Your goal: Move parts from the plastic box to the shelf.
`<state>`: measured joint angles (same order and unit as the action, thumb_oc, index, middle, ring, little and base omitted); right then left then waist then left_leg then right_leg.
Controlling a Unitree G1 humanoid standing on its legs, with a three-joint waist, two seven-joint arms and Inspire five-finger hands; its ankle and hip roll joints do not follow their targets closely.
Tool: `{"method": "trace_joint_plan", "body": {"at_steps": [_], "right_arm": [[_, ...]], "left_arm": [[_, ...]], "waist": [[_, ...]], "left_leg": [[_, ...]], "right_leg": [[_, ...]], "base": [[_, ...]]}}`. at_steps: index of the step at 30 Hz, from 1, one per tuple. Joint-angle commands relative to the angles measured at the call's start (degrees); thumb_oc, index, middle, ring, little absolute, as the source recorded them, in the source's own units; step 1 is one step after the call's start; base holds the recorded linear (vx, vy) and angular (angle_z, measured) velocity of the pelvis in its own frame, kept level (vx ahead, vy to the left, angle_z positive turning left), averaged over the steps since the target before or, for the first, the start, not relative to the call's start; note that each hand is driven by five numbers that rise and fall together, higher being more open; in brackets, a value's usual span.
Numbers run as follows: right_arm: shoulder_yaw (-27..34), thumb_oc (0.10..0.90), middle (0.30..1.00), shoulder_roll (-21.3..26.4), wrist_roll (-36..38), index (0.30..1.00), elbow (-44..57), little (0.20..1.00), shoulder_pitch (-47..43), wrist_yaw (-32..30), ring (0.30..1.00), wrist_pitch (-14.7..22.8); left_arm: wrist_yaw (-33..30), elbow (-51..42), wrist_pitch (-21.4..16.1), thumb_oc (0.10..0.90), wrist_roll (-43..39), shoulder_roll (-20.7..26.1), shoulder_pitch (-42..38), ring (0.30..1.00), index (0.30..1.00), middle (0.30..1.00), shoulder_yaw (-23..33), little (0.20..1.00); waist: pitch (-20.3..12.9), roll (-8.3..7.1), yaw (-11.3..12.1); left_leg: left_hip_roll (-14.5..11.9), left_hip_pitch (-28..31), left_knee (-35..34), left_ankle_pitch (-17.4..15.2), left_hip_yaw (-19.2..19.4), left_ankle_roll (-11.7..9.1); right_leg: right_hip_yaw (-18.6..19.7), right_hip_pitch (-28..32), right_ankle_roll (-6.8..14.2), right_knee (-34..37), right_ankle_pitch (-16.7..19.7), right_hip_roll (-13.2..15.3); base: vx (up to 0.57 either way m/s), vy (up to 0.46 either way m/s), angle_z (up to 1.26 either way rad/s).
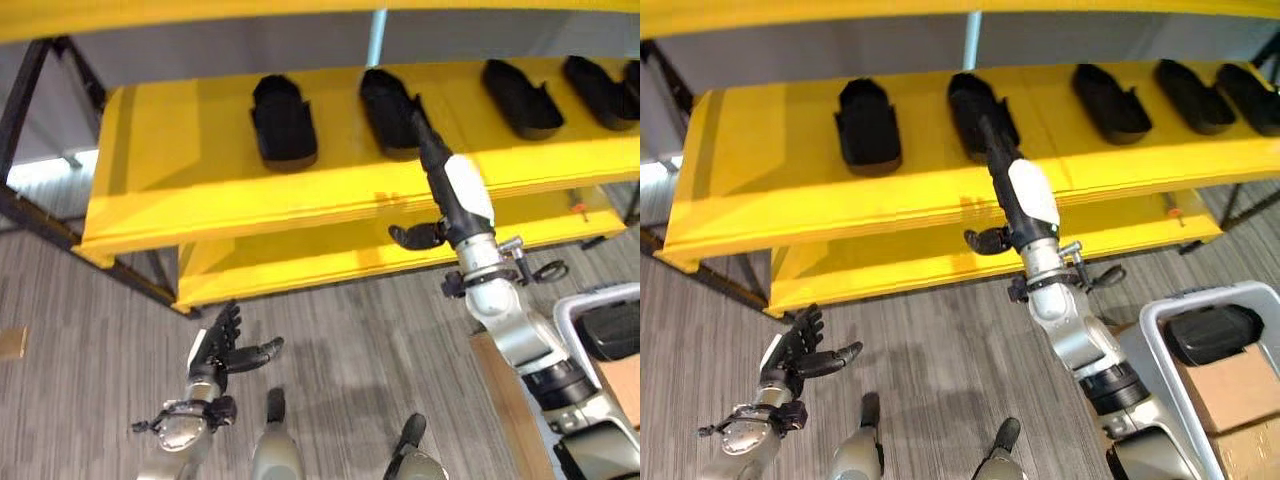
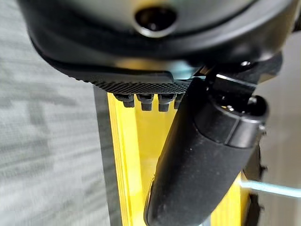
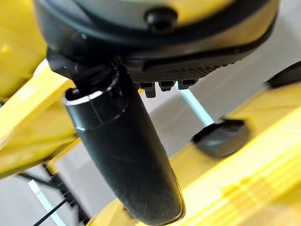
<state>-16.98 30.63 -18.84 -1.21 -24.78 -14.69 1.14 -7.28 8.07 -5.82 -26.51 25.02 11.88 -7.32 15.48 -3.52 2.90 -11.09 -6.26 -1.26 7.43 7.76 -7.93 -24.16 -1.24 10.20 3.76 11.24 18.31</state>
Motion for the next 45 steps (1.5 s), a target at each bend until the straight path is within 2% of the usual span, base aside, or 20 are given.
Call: {"method": "trace_joint_plan", "body": {"at_steps": [1,2,8,12,13,16,19,21,22,23,25,26,29,31,33,35,38,41,42,45], "right_arm": [[3.8,0.9,1.0,1.4,1.6,1.0,6.6,1.0,-4.0,-1.2,1.0,6.1],[5.2,0.9,1.0,1.9,1.8,1.0,8.1,1.0,-1.4,-0.9,1.0,6.9],[7.6,0.9,1.0,3.8,2.0,1.0,11.6,1.0,3.8,-0.1,1.0,8.4],[7.8,0.9,1.0,5.2,2.6,1.0,12.1,1.0,4.2,-0.2,1.0,9.4],[7.5,0.9,1.0,5.9,2.9,1.0,12.6,1.0,4.4,-0.1,1.0,9.9],[7.9,0.9,1.0,5.9,4.0,1.0,13.2,1.0,5.0,-0.4,1.0,10.3],[8.9,0.9,1.0,6.7,4.4,1.0,14.3,1.0,6.6,-0.8,1.0,10.8],[9.8,0.9,1.0,7.2,4.4,1.0,14.7,1.0,8.2,-1.0,1.0,10.9],[10.2,0.9,1.0,7.0,4.2,1.0,14.9,1.0,10.0,-1.1,1.0,10.7],[9.9,0.9,1.0,5.7,4.8,1.0,14.2,1.0,10.8,-0.9,1.0,10.6],[8.9,0.9,1.0,3.6,7.7,1.0,13.0,1.0,11.0,-0.4,1.0,11.2],[8.0,0.9,1.0,1.7,11.7,1.0,11.5,1.0,11.4,0.4,1.0,12.1],[6.2,0.9,1.0,-1.5,19.6,1.0,9.4,1.0,12.8,2.7,1.0,13.4],[5.5,0.9,1.0,-2.0,21.6,1.0,9.1,1.0,13.1,3.7,1.0,13.6],[6.2,0.9,1.0,-2.6,24.9,1.0,9.5,1.0,16.3,6.4,1.0,13.3],[6.3,0.9,1.0,-2.6,24.9,1.0,9.7,1.0,16.4,6.4,1.0,13.2],[7.0,0.9,1.0,-3.8,28.6,1.0,10.0,1.0,18.8,7.4,1.0,12.9],[6.6,0.9,1.0,-4.1,28.5,1.0,9.5,1.0,18.3,7.7,1.0,12.7],[6.2,0.9,1.0,-4.8,27.9,1.0,9.5,1.0,18.3,8.1,1.0,12.3],[6.5,0.9,1.0,-4.9,27.3,1.0,9.5,1.0,18.6,8.1,1.0,12.2]], "left_arm": [[1.0,-1.9,-4.0,0.9,2.1,1.2,-0.7,1.0,1.0,1.0,0.7,1.0],[0.6,-1.8,-4.2,0.9,2.4,0.3,-0.5,1.0,1.0,1.0,1.4,1.0],[0.1,-1.0,-4.6,0.9,2.8,-1.7,-0.3,1.0,1.0,1.0,3.0,1.0],[-0.2,-1.0,-4.7,0.9,2.9,-2.5,-0.3,1.0,1.0,1.0,3.0,1.0],[-0.2,-1.1,-4.6,0.9,3.0,-2.7,-0.5,1.0,1.0,1.0,2.5,1.0],[-0.3,-0.7,-4.6,0.9,2.9,-3.0,-0.8,1.0,1.0,1.0,2.2,1.0],[-0.6,-0.5,-4.5,0.9,3.0,-3.7,-1.5,1.0,1.0,1.0,1.5,1.0],[-0.4,-0.2,-4.4,0.9,2.9,-3.8,-2.3,1.0,1.0,1.0,0.9,1.0],[-0.2,-0.1,-4.5,0.9,2.7,-3.9,-2.4,1.0,1.0,1.0,0.5,1.0],[-1.0,-0.5,-4.7,0.9,3.1,-4.2,-2.5,1.0,1.0,1.0,0.8,1.0],[-1.8,-1.0,-5.0,0.9,3.6,-4.5,-2.6,1.0,1.0,1.0,1.0,1.0],[-2.3,-0.8,-5.3,0.9,3.9,-4.7,-2.7,1.0,1.0,1.0,0.9,1.0],[-2.4,-1.0,-5.7,0.9,3.9,-5.3,-2.4,1.0,1.0,1.0,0.4,1.0],[-2.2,-1.2,-5.8,0.9,3.6,-5.3,-2.2,1.0,1.0,1.0,0.4,1.0],[-1.2,-1.0,-6.2,0.9,3.2,-5.8,-2.7,1.0,1.0,1.0,-0.6,1.0],[-1.2,-0.9,-6.2,0.9,3.1,-5.8,-2.7,1.0,1.0,1.0,-0.7,1.0],[-0.4,-0.5,-6.4,0.9,2.8,-5.4,-3.2,1.0,1.0,1.0,-2.0,1.0],[-0.3,-0.8,-6.5,0.9,2.4,-4.9,-3.6,1.0,1.0,1.0,-2.3,1.0],[-0.5,-1.3,-6.5,0.9,2.5,-4.4,-4.4,1.0,1.0,1.0,-2.6,1.0],[-0.8,-1.3,-6.5,0.9,2.7,-4.0,-5.3,1.0,1.0,1.0,-2.6,1.0]], "waist": [[-6.1,0.99,0.2],[-6.7,1.36,-1.1],[-7.6,2.53,-3.1],[-7.5,3.35,-4.0],[-7.1,3.68,-4.3],[-6.4,3.89,-4.1],[-5.4,3.75,-3.7],[-4.9,3.18,-3.9],[-5.0,2.68,-3.5],[-5.0,1.8,-1.8],[-5.1,0.93,-0.9],[-4.9,0.82,-0.1],[-4.3,1.22,1.2],[-4.4,1.21,1.3],[-6.0,1.23,0.1],[-6.0,1.22,0.3],[-8.1,0.99,-0.9],[-8.6,0.87,-1.1],[-9.2,0.74,-2.1],[-9.1,0.7,-2.6]], "left_leg": [[-3.2,4.3,-3.4,1.8,3.9,0.8],[-4.3,5.3,-3.5,2.2,4.7,0.3],[-7.9,6.9,-3.6,4.5,6.0,-1.1],[-11.0,7.7,-3.2,7.9,6.8,-2.2],[-12.5,7.8,-2.8,10.1,6.6,-2.6],[-13.6,7.1,-1.8,11.9,5.8,-2.7],[-14.3,4.7,2.1,15.7,3.8,-2.8],[-14.0,2.0,5.8,16.4,5.3,-2.7],[-10.8,0.7,5.5,14.8,4.5,-1.8],[-3.1,-1.9,3.6,9.7,-3.7,0.2],[2.0,-3.1,2.0,6.4,-9.1,0.9],[5.3,-4.5,1.4,6.2,-12.9,1.2],[10.9,-7.3,0.2,7.4,-19.1,1.6],[11.5,-6.5,0.3,6.2,-20.5,2.2],[10.5,-3.8,-1.0,4.3,-17.6,3.1],[10.6,-3.8,-0.9,4.2,-17.4,3.1],[11.3,0.0,-2.0,1.6,-14.7,5.1],[11.7,1.8,-2.4,0.3,-12.6,6.3],[12.3,3.5,-2.1,-1.7,-10.1,8.2],[12.6,4.2,-1.6,-2.8,-8.5,9.1]], "right_leg": [[0.7,1.3,1.8,-5.7,-4.2,0.7],[2.0,1.1,1.2,-6.3,-5.3,-0.3],[4.6,-0.2,-0.8,-9.1,-8.5,-3.9],[7.1,-2.5,-2.7,-12.6,-11.0,-7.0],[8.0,-3.7,-4.0,-15.1,-12.5,-8.5],[8.5,-4.0,-5.4,-16.2,-13.9,-9.9],[8.0,-2.6,-7.3,-14.8,-14.6,-11.6],[6.3,-0.7,-8.3,-12.4,-14.4,-12.2],[5.9,1.0,-8.1,-9.0,-13.9,-12.5],[7.5,2.0,-7.3,-6.0,-12.5,-12.3],[9.8,2.7,-6.6,-4.3,-11.5,-12.8],[11.3,3.1,-6.5,-3.9,-11.1,-13.3],[14.1,3.8,-6.4,-3.1,-10.3,-15.1],[15.4,3.5,-6.2,-3.0,-10.3,-15.5],[17.1,4.2,-5.6,-1.5,-9.6,-15.4],[17.2,4.3,-5.5,-1.4,-9.6,-15.4],[21.3,4.6,-4.1,-0.1,-8.3,-14.0],[23.8,4.3,-3.6,-1.0,-8.3,-13.4],[26.8,3.3,-2.5,-3.0,-8.4,-12.5],[28.6,1.7,-1.9,-6.4,-9.2,-12.4]], "base": [[0.03,-0.086,-0.32],[0.01,-0.068,-0.43],[0.01,-0.123,-0.33],[-0.01,-0.173,-0.33],[-0.02,-0.227,-0.35],[-0.03,-0.247,-0.21],[-0.01,-0.235,-0.08],[0.01,-0.274,0.25],[0.1,-0.115,0.69],[0.14,-0.119,0.6],[0.15,-0.025,0.03],[0.13,-0.013,-0.31],[0.09,0.01,-1.28],[0.05,0.052,-1.05],[0.11,0.144,-0.4],[0.07,0.109,-0.56],[0.16,0.223,-0.77],[0.14,0.195,-0.7],[0.15,0.248,-0.92],[0.1,0.194,-0.62]]}}
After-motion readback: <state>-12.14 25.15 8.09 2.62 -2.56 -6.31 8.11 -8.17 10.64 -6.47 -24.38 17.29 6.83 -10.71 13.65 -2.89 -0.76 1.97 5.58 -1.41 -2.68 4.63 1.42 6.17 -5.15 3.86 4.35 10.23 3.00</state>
